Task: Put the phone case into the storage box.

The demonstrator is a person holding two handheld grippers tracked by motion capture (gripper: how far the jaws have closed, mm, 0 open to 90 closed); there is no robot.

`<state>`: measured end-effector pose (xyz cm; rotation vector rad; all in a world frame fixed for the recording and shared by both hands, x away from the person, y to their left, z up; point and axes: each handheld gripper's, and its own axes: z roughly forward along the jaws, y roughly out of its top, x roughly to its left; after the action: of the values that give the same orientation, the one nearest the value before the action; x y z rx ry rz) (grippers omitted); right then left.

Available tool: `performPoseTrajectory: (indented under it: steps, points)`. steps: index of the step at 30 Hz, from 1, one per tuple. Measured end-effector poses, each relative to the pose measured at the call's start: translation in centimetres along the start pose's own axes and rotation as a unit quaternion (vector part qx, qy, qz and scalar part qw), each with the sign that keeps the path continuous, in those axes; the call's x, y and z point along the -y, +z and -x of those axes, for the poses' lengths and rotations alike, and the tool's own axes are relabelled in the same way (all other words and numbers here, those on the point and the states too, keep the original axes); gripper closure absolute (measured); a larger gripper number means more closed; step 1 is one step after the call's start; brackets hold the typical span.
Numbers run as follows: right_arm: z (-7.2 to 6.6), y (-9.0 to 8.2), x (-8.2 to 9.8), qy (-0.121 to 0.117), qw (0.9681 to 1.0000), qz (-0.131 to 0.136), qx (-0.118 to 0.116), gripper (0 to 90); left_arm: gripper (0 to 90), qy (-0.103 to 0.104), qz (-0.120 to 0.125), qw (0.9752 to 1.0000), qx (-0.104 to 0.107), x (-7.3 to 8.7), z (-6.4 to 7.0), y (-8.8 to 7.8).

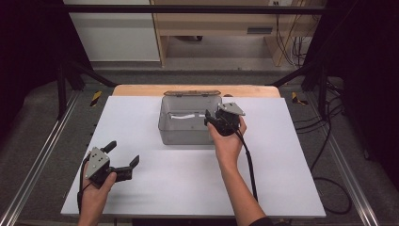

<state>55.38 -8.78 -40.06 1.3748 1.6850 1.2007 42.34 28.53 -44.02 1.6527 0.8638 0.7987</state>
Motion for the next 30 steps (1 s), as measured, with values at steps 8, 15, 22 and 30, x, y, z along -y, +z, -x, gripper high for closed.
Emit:
performPoseTrajectory:
  steps: [8, 15, 22, 30]
  points:
    - [0.3, -0.1, -0.2, 0.011, 0.9999, -0.002, -0.011, 21.9, 2.0, 0.0, 0.0, 1.0, 0.0, 0.0, 0.0, 0.0]
    - [0.2, -0.3, -0.6, 0.007, 0.9997, -0.001, -0.023, 13.0, 2.0, -0.001, 0.001, 1.0, -0.001, 0.0, -0.1, 0.0]
    - [0.2, -0.7, -1.0, 0.003, 0.9993, 0.01, -0.035, 7.3, 1.9, -0.001, 0.003, 1.0, -0.003, 0.0, -0.2, -0.1]
    - [0.4, -1.5, -1.3, -0.017, 0.9983, 0.024, -0.049, 6.7, 1.9, -0.001, 0.004, 1.0, -0.004, 0.0, -0.2, -0.2]
